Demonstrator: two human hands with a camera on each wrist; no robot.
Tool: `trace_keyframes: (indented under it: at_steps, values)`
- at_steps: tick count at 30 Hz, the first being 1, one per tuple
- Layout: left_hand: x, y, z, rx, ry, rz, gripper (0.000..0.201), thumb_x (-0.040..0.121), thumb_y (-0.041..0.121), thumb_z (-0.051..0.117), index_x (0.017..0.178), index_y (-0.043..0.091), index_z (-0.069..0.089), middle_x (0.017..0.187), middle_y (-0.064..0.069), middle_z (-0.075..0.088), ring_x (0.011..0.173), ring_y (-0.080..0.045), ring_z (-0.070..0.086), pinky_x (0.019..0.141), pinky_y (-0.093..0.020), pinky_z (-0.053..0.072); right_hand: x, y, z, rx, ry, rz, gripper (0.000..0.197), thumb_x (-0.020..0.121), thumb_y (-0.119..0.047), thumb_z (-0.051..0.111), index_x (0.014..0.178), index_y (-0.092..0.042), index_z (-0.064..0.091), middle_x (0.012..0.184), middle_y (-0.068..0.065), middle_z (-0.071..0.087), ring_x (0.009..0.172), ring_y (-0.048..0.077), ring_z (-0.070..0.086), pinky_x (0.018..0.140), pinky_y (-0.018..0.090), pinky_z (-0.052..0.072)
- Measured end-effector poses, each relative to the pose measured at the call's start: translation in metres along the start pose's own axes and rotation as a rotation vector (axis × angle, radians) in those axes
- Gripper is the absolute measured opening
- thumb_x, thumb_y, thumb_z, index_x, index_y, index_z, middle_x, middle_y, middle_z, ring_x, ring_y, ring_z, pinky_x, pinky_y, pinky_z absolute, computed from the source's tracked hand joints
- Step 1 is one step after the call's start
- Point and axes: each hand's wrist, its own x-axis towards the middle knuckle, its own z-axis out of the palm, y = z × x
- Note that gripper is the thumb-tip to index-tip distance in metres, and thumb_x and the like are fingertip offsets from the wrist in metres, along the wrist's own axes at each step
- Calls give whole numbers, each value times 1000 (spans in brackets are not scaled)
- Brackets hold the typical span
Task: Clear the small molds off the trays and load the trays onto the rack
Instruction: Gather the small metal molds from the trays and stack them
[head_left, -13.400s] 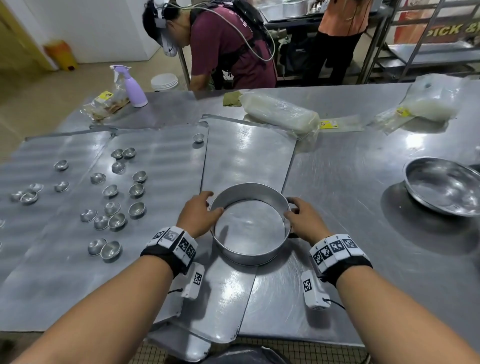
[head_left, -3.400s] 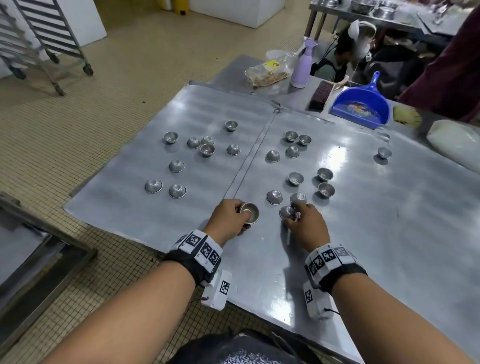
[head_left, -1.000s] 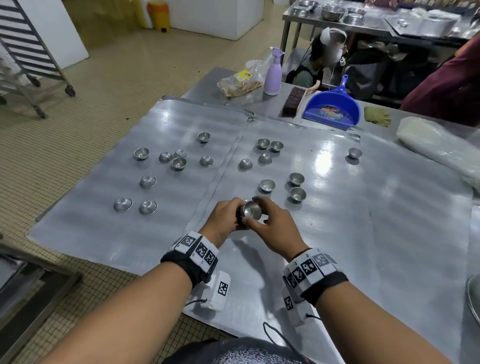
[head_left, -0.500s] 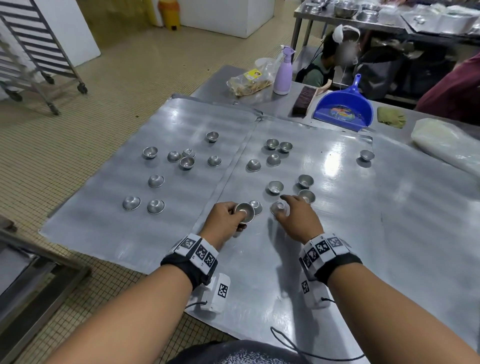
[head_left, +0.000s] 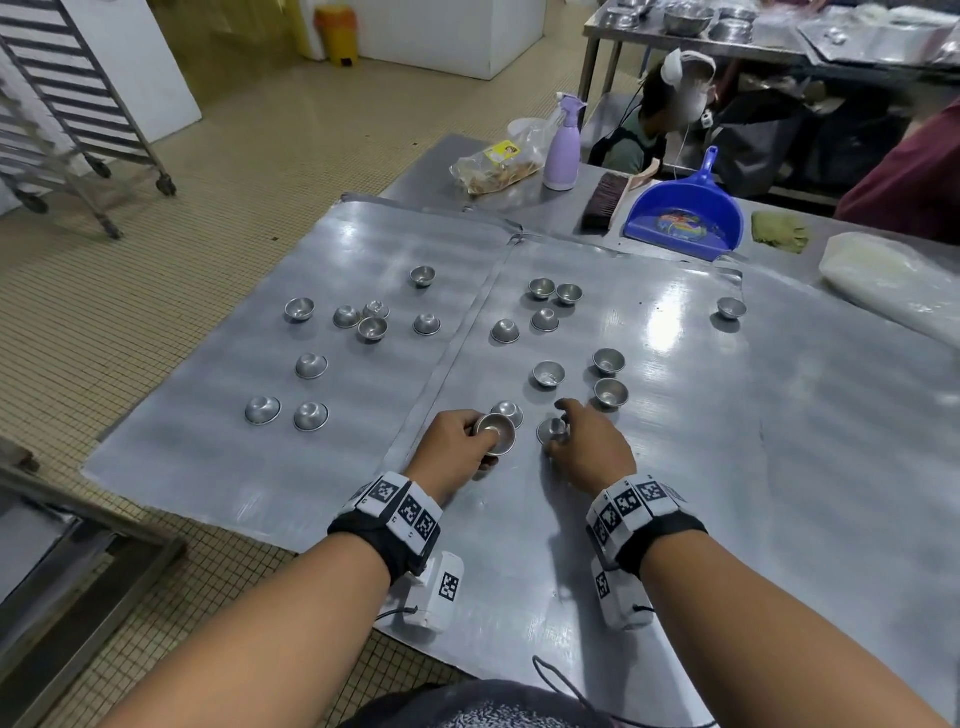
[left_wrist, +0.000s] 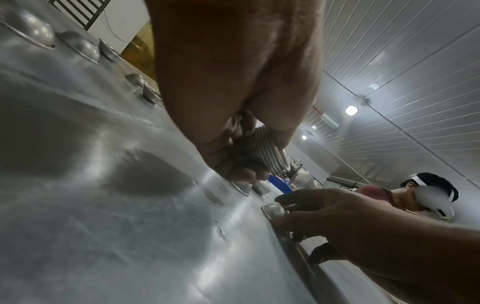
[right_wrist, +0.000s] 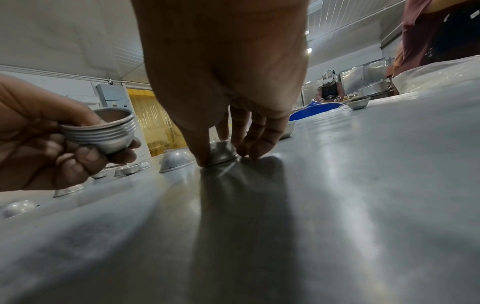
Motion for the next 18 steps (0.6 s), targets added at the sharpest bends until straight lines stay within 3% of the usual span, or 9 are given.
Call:
trace_keyframes:
  at_steps: [2,6,10,14,18]
  values:
    - [0,-2,0,-2,-3,-2,10,87,-2,59,86,-1,69,66,-8,60,46,-12,57,44,-22,41,0,3,4,-12,6,-22,31,86,-22,55,116,-22,60,116,4,61,105,29,60,78,35,46]
    - [0,-3,-1,7,-16,-8,10,88,-1,58,86,-2,68,65,-8,60,46,-12,57,46,-23,42,-2,7,8,21,19,-20,18,87,-26,57,102,-16,60,106,8,60,96,33,61,73,34,45]
    - [0,-5,-2,11,-24,-19,12,89,1,56,89,-1,67,67,-10,63,48,-14,59,50,-27,45,-11,7,9,75,69,-16,32,90,-26,57,120,-15,56,117,10,60,104,35,60,83,39,48]
    - [-1,-8,-1,17,-35,-23,13,88,2,55,90,1,67,68,-12,65,52,-17,62,52,-30,47,-15,7,8,108,82,-41,45,90,-25,61,134,-18,51,131,9,48,108,38,58,89,40,48]
    - [-2,-9,0,38,-34,-15,13,89,3,56,91,2,68,69,-11,67,54,-17,64,53,-31,49,-24,5,9,159,126,-44,26,80,-29,63,105,-29,56,112,-2,52,91,29,60,76,35,48]
